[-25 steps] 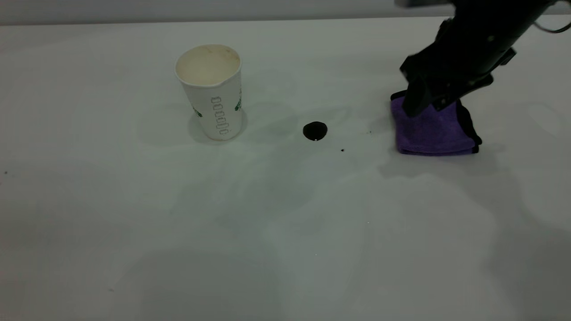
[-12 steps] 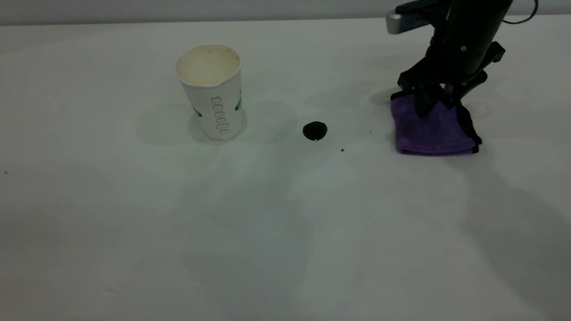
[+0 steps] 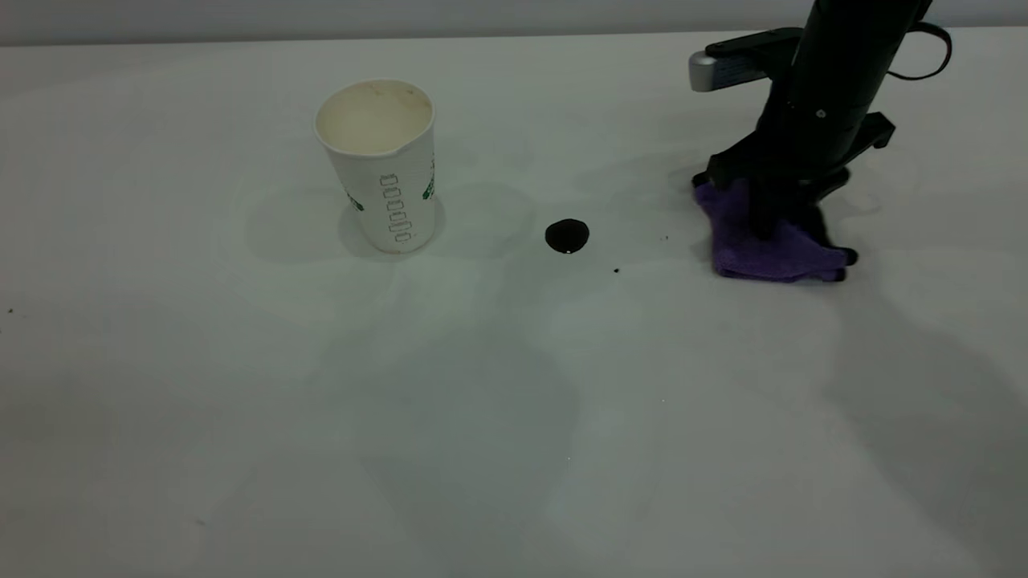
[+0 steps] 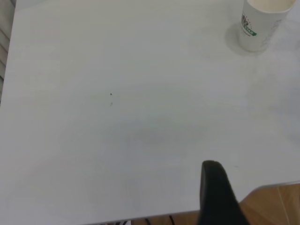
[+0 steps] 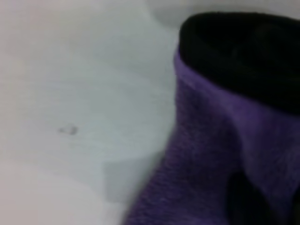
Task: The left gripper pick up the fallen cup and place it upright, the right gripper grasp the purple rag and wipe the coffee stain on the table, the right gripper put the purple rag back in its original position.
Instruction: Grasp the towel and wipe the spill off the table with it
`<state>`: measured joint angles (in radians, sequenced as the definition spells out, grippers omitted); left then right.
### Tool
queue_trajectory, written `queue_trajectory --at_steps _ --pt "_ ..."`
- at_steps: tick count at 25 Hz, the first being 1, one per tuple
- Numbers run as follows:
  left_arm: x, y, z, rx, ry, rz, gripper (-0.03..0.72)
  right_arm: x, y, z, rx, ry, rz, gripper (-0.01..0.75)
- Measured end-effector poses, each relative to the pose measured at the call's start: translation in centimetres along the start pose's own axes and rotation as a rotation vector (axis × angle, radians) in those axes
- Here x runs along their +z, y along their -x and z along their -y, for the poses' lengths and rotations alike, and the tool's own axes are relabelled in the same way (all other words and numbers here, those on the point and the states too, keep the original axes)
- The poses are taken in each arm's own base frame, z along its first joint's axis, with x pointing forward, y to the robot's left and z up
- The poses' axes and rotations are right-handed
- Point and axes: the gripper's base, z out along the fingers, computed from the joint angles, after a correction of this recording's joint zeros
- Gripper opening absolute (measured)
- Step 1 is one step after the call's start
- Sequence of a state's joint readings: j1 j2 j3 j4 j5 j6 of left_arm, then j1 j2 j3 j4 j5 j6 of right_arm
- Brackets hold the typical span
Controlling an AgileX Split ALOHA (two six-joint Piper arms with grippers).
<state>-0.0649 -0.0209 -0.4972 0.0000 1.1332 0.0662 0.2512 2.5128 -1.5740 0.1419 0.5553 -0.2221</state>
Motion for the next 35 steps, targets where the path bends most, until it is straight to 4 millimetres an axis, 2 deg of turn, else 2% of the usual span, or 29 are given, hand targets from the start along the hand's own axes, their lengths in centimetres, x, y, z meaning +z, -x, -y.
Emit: queue_trajectory --at_steps 1,3,12,20,24,30,35 --pt "0.0 0.0 0.0 0.001 0.000 0.000 0.461 0.0 0.1 -0.2 0.012 0.019 0.006 0.067" --pt "0.0 0.0 0.0 0.001 0.000 0.000 0.461 0.1 0.4 -0.9 0.026 0.063 0.025 0.052" --pt "0.0 0.0 0.0 0.001 0.000 0.000 0.461 -0.2 3.4 -6.3 -0.085 0.158 0.146 0.052" --pt "0.0 0.0 0.0 0.001 0.000 0.000 0.461 0.8 5.2 -10.0 -0.170 0.205 0.150 0.052" --pt "0.0 0.0 0.0 0.001 0.000 0.000 0.461 1.1 4.9 -11.9 -0.217 0.235 0.102 0.052" --pt "0.0 0.0 0.0 0.001 0.000 0.000 0.461 1.2 3.0 -14.2 -0.296 0.297 -0.057 0.052" --pt "0.0 0.0 0.0 -0.001 -0.005 0.000 0.461 1.0 1.7 -14.9 -0.374 0.330 -0.183 0.052"
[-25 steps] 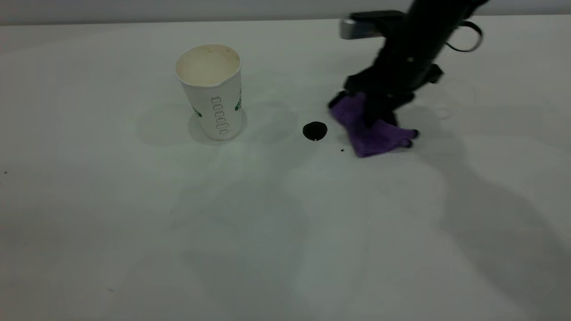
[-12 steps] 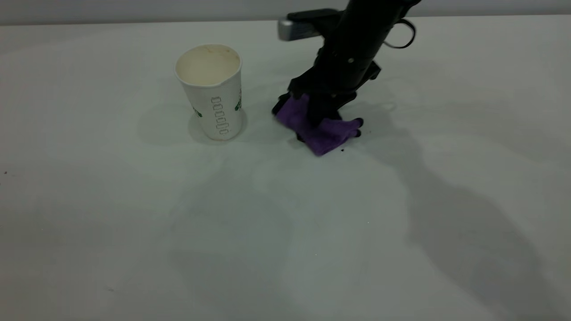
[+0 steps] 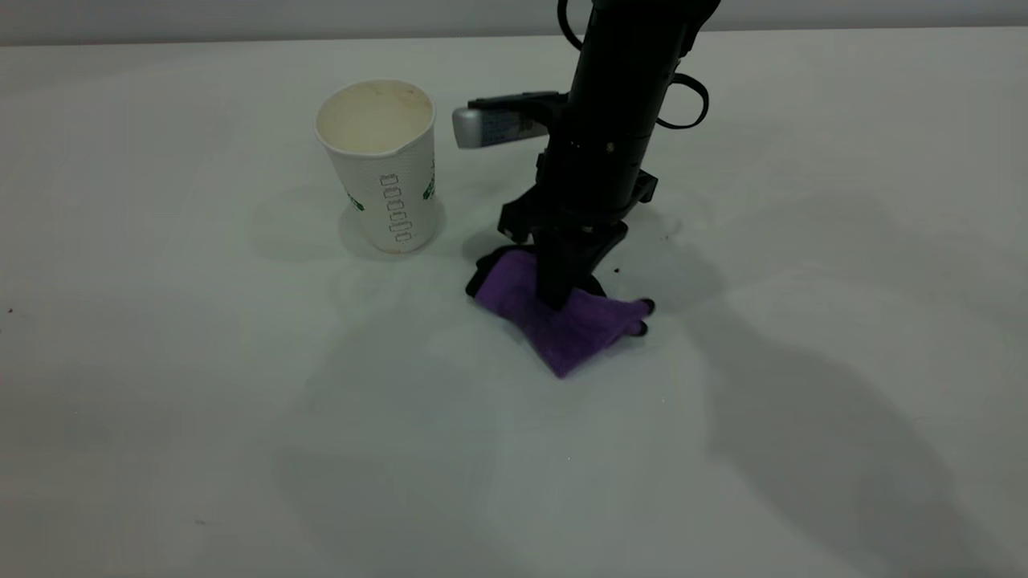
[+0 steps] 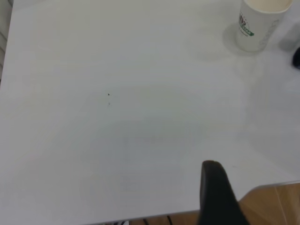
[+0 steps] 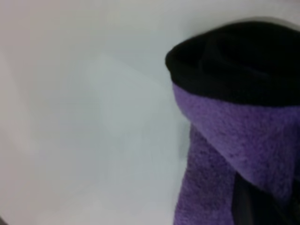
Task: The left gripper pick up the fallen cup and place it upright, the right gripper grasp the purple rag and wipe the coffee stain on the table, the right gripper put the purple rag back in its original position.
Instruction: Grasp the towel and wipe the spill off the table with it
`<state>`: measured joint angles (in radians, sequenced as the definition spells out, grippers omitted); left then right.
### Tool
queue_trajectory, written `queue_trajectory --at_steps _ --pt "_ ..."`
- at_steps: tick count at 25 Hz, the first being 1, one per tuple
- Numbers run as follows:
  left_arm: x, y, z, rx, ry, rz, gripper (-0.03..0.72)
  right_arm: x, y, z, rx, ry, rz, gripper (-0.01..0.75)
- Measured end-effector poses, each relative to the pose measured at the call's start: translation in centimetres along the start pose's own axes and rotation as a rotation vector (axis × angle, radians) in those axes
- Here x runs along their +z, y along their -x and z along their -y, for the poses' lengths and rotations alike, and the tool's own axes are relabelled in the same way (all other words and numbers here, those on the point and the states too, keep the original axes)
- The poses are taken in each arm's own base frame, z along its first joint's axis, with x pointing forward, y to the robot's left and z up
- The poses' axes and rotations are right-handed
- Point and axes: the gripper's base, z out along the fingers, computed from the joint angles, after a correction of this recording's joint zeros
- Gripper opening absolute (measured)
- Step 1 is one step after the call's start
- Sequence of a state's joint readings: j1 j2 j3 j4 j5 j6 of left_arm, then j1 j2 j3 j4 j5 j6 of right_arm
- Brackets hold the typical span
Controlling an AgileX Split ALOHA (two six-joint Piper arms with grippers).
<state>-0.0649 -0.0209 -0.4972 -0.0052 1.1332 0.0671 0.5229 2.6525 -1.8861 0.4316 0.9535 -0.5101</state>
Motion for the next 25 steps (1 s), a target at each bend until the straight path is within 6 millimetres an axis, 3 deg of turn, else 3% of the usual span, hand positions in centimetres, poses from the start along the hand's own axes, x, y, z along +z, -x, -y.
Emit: queue_trajectory --at_steps 4,13,19,25 --pt "0.0 0.0 0.0 0.000 -0.001 0.000 0.461 -0.1 -0.1 0.8 -0.004 -0.077 -0.009 0.052" --pt "0.0 0.0 0.0 -0.001 -0.003 0.000 0.461 -1.3 -0.1 4.3 0.183 -0.346 0.043 0.052" --pt "0.0 0.0 0.1 -0.003 -0.010 0.001 0.461 -3.1 -2.2 8.7 0.271 -0.492 -0.039 0.052" --pt "0.0 0.0 0.1 -0.004 -0.010 0.001 0.461 -4.6 -4.7 12.3 0.420 -0.455 -0.086 0.054"
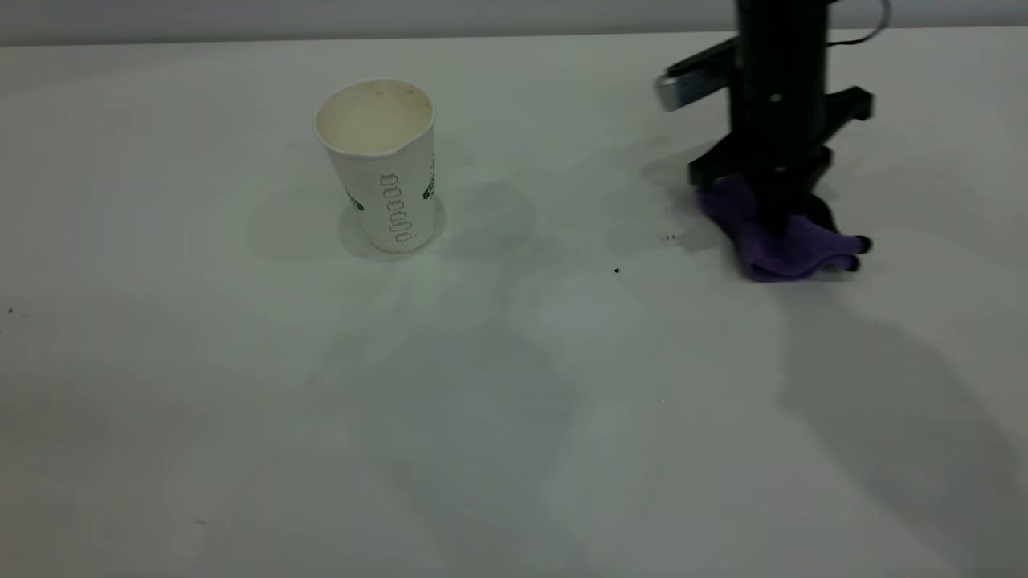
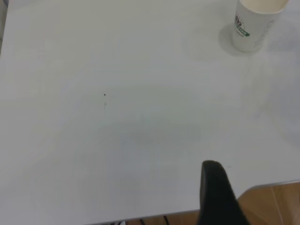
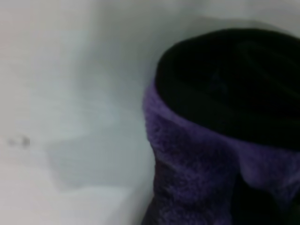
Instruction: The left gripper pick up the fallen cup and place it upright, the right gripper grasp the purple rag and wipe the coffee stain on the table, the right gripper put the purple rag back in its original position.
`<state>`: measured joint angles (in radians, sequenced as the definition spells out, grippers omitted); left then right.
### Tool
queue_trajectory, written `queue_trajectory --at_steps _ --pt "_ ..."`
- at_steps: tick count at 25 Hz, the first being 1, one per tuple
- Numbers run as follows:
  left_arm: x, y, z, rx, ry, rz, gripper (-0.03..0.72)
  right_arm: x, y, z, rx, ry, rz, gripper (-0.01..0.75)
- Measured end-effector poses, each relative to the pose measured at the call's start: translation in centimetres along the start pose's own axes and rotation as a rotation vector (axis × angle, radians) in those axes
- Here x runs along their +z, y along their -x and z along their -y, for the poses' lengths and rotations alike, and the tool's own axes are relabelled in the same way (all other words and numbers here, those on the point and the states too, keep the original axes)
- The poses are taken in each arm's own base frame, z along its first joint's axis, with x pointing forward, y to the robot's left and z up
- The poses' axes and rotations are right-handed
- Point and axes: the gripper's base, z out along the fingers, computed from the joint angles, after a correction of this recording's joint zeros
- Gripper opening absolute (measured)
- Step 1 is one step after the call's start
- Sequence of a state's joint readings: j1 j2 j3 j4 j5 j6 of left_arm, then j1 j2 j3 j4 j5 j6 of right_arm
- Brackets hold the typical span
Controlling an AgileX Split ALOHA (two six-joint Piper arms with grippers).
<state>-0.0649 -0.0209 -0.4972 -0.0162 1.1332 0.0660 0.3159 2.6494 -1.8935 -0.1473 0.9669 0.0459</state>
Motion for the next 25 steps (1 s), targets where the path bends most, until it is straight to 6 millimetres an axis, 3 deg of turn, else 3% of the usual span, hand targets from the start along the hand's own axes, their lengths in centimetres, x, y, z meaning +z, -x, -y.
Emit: queue_trajectory --at_steps 3,9,12,16,20,25 --pt "0.0 0.0 0.0 0.000 0.000 0.000 0.461 0.2 -0.4 0.8 0.035 0.120 -0.033 0.056" --pt "0.0 0.0 0.0 0.000 -0.001 0.000 0.461 -0.1 -0.3 -0.6 0.032 0.318 -0.021 0.097" --pt "0.0 0.0 0.0 0.000 -0.001 0.000 0.461 -0.1 -0.3 -0.7 0.025 0.319 -0.019 0.178" --pt "0.0 0.0 0.0 0.000 -0.001 0.000 0.461 -0.4 -0.4 -0.1 -0.020 0.262 -0.029 0.371" --pt "0.0 0.0 0.0 0.000 -0.001 0.000 0.461 -3.2 -0.3 0.5 -0.048 0.234 -0.026 0.506" --pt "0.0 0.0 0.0 0.000 -0.001 0.000 0.461 -10.0 0.2 1.0 -0.042 0.270 0.053 0.525"
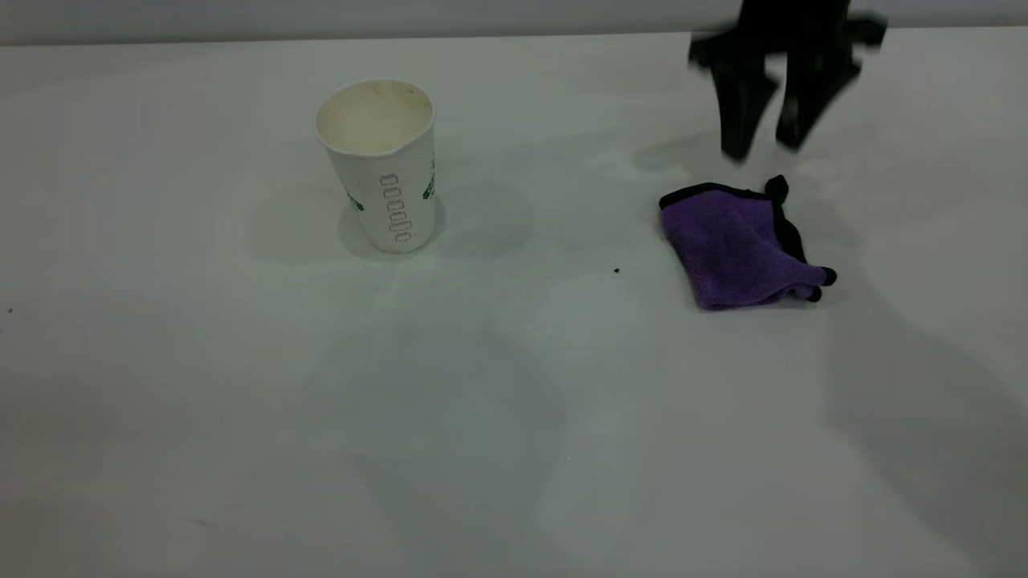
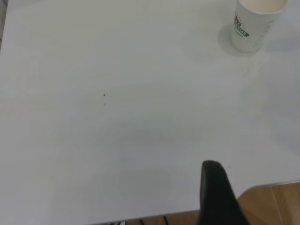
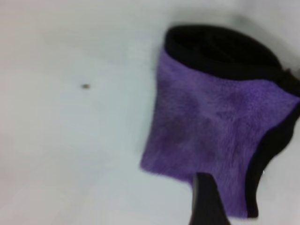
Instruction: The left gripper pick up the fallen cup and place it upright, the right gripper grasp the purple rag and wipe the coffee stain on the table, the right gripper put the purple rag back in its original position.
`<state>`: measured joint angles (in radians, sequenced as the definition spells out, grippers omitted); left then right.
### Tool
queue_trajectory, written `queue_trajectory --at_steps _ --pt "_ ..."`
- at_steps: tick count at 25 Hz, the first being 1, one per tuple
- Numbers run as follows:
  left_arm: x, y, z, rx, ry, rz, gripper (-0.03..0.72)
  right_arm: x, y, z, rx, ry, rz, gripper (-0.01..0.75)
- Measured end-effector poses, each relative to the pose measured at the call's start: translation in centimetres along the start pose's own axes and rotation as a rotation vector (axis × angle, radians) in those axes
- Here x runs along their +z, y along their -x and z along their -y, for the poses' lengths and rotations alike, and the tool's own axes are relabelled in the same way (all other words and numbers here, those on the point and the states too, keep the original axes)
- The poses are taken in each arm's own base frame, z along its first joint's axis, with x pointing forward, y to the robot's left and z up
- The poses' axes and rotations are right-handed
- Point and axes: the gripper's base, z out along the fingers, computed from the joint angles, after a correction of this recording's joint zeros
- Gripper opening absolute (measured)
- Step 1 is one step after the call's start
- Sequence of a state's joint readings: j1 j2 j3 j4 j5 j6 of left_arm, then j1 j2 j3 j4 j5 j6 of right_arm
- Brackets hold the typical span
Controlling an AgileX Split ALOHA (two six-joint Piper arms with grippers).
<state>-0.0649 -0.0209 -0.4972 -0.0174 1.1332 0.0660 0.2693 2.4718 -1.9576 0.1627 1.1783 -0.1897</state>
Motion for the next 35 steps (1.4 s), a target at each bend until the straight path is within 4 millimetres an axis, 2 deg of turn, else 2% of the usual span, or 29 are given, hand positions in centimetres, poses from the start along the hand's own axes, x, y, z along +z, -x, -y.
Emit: queue_trajectory --at_steps 5,9,11,15,18,19,22,29,35 --pt "0.0 0.0 0.0 0.000 -0.001 0.000 0.461 -6.9 -0.2 -1.4 -0.013 0.020 0.127 0.488" --pt "0.0 0.0 0.0 0.000 -0.002 0.000 0.461 -13.5 -1.4 -3.1 0.001 0.070 0.265 0.437" --pt "0.0 0.0 0.0 0.000 -0.002 0.000 0.461 -16.8 -2.7 -4.4 -0.003 0.100 0.329 0.416" --pt "0.0 0.0 0.0 0.000 -0.002 0.000 0.461 -20.6 -7.1 -7.8 -0.051 0.134 0.361 0.394" --pt "0.0 0.0 0.0 0.000 -0.002 0.000 0.461 -21.4 -11.1 -10.4 -0.091 0.138 0.329 0.392" --pt "0.0 0.0 0.0 0.000 -0.002 0.000 0.461 -21.1 -12.4 -11.1 -0.102 0.134 0.305 0.392" --pt "0.0 0.0 0.0 0.000 -0.002 0.000 0.461 -20.9 -16.5 -12.1 -0.117 0.095 0.264 0.392" --pt "0.0 0.0 0.0 0.000 -0.002 0.000 0.461 -19.2 -25.7 -11.2 -0.108 0.037 0.202 0.392" --pt "0.0 0.0 0.0 0.000 -0.002 0.000 0.461 -16.6 -33.0 -10.0 -0.113 0.010 0.207 0.391"
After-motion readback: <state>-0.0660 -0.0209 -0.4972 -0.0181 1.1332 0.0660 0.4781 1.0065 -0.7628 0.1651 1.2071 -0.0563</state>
